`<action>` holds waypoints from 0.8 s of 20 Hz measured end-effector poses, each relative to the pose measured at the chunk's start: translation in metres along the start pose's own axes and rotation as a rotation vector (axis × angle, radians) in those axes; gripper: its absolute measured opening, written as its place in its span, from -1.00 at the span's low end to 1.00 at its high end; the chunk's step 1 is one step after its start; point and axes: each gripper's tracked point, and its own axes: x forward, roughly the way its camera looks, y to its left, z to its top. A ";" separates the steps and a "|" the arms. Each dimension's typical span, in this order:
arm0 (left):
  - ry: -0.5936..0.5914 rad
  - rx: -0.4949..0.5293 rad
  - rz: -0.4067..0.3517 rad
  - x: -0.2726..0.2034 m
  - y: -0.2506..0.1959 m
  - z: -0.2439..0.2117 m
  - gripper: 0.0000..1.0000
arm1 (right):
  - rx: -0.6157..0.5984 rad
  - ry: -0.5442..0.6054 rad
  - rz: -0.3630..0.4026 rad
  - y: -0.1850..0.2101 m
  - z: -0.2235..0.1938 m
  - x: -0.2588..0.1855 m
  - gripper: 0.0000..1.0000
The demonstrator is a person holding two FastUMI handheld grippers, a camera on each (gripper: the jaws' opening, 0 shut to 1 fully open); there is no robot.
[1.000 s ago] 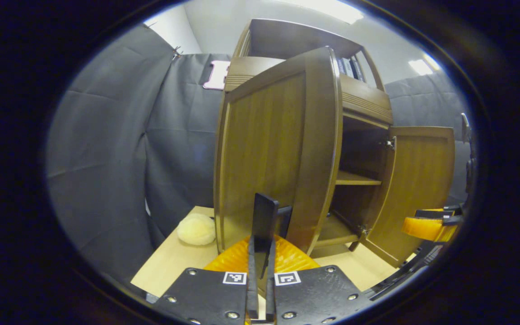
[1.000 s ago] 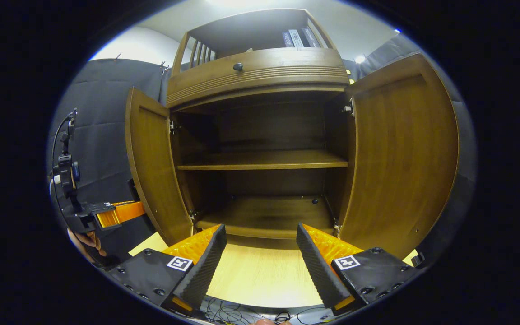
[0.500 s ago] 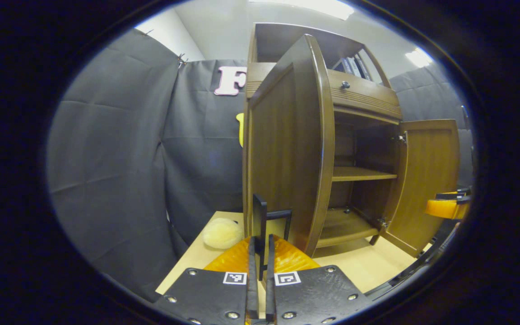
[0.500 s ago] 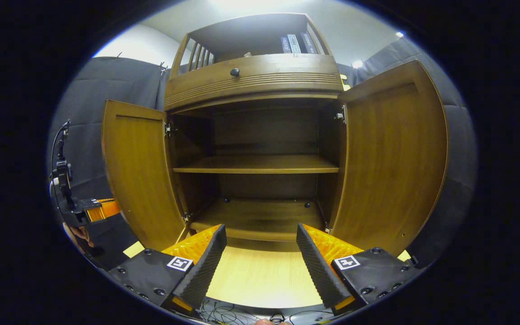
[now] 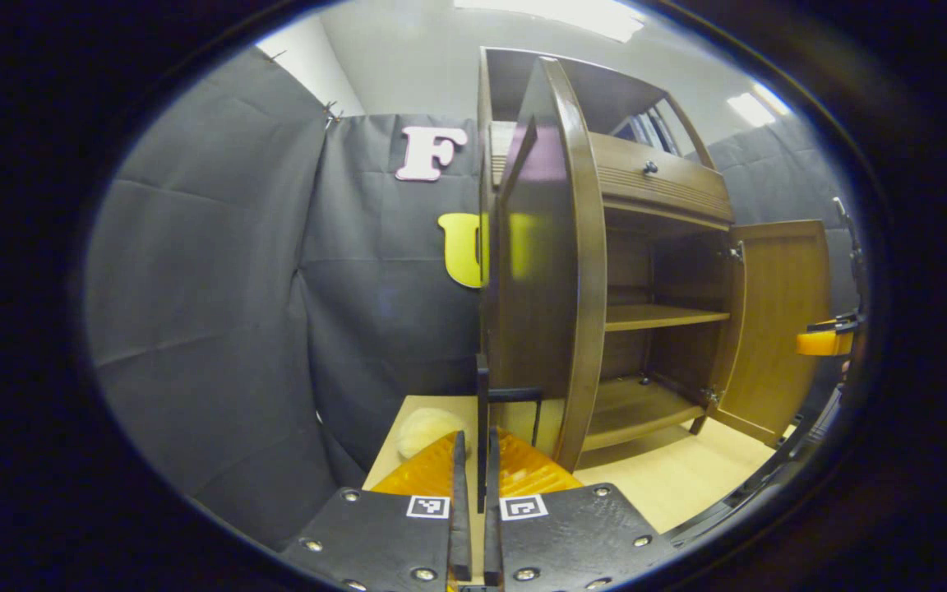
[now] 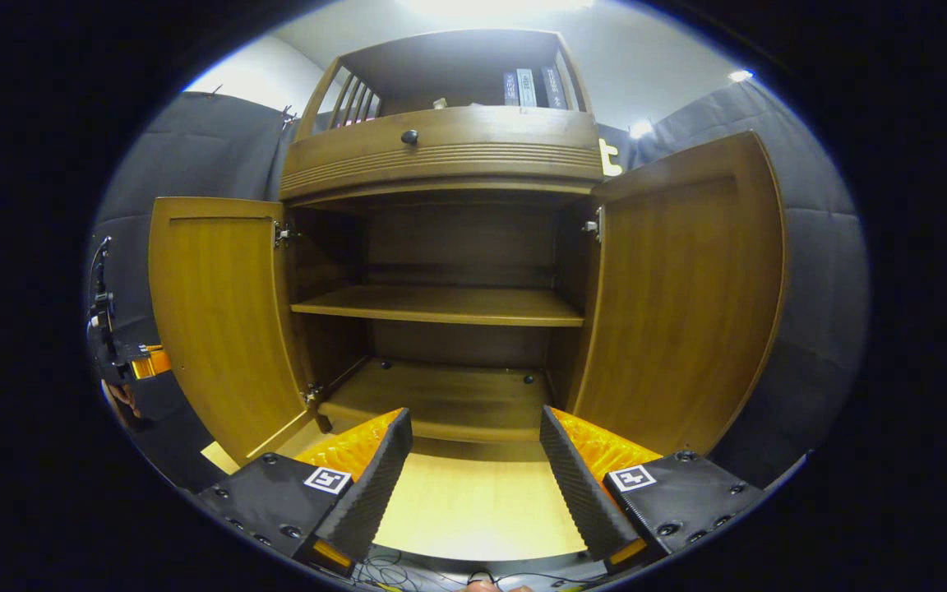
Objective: Open the right door of the double-door shoe cabinet with the right hand, and open the left door with the left hand.
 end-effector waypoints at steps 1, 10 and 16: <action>-0.002 -0.008 -0.014 0.000 0.007 -0.001 -0.82 | -0.010 -0.001 -0.013 -0.005 0.003 -0.002 0.86; 0.024 -0.032 -0.072 -0.005 0.007 -0.015 -0.82 | -0.017 0.009 -0.135 -0.048 0.015 -0.023 0.94; -0.003 -0.063 0.053 -0.065 0.016 -0.003 -0.83 | -0.009 0.014 -0.116 -0.052 0.010 -0.019 0.94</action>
